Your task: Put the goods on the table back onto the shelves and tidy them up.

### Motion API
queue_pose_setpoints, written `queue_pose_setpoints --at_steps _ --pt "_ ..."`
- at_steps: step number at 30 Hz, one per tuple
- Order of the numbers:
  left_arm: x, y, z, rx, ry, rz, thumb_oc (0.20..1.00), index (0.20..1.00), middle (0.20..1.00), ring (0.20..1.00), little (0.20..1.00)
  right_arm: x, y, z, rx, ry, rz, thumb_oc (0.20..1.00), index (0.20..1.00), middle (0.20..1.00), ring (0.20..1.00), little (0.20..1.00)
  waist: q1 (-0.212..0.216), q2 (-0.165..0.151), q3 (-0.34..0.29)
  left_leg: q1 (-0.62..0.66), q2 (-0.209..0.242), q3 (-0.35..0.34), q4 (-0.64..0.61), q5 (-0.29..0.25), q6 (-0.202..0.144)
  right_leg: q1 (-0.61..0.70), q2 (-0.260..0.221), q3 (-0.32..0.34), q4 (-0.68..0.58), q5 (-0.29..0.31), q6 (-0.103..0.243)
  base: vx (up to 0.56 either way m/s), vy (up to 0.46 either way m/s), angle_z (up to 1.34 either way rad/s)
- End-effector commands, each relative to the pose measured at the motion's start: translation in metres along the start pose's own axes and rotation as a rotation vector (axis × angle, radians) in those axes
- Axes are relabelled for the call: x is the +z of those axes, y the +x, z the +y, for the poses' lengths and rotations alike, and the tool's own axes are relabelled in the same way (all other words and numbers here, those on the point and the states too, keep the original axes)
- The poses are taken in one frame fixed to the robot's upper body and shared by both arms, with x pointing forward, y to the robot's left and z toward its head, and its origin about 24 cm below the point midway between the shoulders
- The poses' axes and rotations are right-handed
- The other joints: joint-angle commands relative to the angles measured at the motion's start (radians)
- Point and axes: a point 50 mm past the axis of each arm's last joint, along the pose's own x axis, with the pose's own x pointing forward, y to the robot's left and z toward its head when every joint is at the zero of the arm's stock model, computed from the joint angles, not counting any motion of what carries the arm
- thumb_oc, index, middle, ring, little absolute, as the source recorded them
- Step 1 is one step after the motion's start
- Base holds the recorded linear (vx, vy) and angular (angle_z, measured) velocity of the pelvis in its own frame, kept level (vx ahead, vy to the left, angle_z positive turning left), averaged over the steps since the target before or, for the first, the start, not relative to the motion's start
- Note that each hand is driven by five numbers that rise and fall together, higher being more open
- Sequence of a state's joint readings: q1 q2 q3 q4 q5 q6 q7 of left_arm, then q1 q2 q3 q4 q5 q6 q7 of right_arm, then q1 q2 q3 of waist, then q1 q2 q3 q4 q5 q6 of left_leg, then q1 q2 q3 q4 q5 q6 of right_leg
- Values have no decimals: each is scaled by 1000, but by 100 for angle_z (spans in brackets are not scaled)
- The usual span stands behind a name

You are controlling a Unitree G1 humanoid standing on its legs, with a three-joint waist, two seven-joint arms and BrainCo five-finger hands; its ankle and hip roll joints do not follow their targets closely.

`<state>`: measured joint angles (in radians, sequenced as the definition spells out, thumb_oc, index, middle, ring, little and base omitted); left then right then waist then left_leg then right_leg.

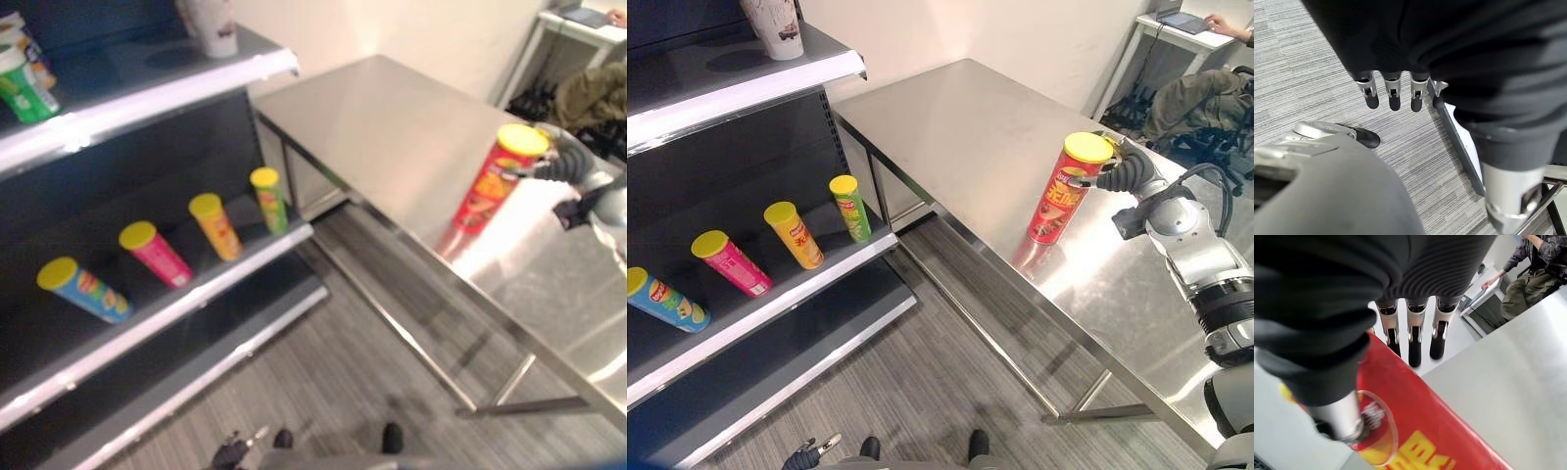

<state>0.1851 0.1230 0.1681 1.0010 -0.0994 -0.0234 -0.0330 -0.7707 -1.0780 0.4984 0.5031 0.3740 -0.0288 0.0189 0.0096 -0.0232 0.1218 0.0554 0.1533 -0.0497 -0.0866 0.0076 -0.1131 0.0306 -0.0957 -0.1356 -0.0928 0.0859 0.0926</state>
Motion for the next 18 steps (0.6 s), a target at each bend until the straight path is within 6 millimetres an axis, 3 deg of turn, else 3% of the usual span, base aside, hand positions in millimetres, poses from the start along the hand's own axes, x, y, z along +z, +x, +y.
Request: queue_pose_setpoints --at_steps 1,15,17,18 --pt "8 2 5 9 34 -21 1000 1000 1000 1000 1000 15 9 -14 -30 -39 -28 200 200 200 200 200 21 -48 -36 -23 9 96 -1 -30 41 2 -36 70 6 -12 -44 0 0 0" --pt "10 2 13 46 5 -23 1000 1000 1000 1000 1000 30 -1 -10 -94 69 -147 200 200 200 200 200 21 -42 -40 -19 9 96 -1 -26 40 4 -38 64 6 -12 -45 0 0 0" --pt "10 2 15 54 3 -25 1000 1000 1000 1000 1000 35 -3 -8 -106 105 -186 200 200 200 200 200 21 -39 -41 -18 9 95 -1 -25 40 5 -39 64 6 -12 -45 -13 -33 0" --pt "14 3 17 65 0 -38 1000 1000 1000 1000 1000 55 -12 -4 -137 189 -313 200 200 200 200 200 21 -30 -43 -13 10 94 -1 -19 41 8 -38 61 6 -14 -45 -20 -55 0"
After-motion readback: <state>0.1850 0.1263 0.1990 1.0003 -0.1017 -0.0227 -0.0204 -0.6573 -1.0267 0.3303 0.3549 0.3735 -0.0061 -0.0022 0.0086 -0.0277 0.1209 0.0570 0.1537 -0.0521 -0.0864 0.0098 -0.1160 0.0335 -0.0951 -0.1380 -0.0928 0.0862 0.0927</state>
